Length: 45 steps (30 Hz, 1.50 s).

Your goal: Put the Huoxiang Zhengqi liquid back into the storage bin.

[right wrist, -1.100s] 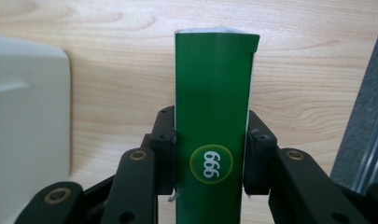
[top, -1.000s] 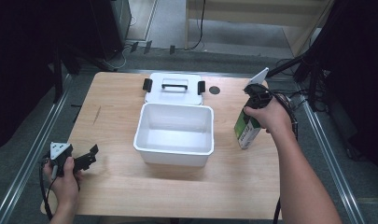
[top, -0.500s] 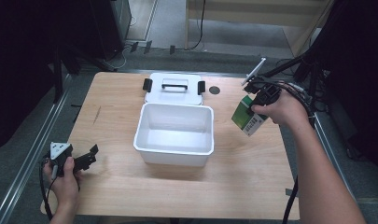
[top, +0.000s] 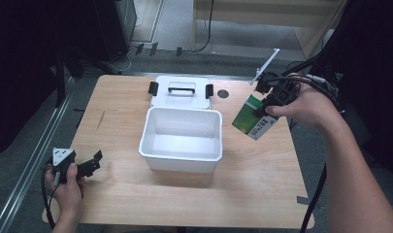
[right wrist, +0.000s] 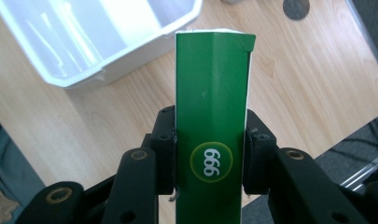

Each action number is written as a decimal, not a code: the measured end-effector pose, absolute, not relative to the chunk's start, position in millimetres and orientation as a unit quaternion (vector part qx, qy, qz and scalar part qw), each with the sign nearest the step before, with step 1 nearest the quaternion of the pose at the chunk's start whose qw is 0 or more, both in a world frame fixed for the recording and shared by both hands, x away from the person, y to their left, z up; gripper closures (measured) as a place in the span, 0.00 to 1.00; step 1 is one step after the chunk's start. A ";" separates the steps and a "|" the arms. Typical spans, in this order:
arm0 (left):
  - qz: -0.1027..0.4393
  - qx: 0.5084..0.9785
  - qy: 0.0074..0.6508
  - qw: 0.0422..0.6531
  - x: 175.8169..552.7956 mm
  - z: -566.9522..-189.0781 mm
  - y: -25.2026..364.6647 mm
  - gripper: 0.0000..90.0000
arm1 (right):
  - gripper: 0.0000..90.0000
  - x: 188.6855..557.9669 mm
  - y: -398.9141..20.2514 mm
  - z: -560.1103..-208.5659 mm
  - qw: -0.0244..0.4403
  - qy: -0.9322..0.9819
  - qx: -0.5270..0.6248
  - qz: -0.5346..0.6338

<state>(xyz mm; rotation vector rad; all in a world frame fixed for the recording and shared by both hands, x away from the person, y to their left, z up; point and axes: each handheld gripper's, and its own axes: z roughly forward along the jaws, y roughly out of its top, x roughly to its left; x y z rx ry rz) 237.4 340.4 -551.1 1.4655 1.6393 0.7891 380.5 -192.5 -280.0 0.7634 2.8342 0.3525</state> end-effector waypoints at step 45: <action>0.308 0.574 0.646 0.397 238.1 -551.6 341.4 0.04 | 0.72 357.7 -57.6 -271.1 0.074 0.987 0.062 0.126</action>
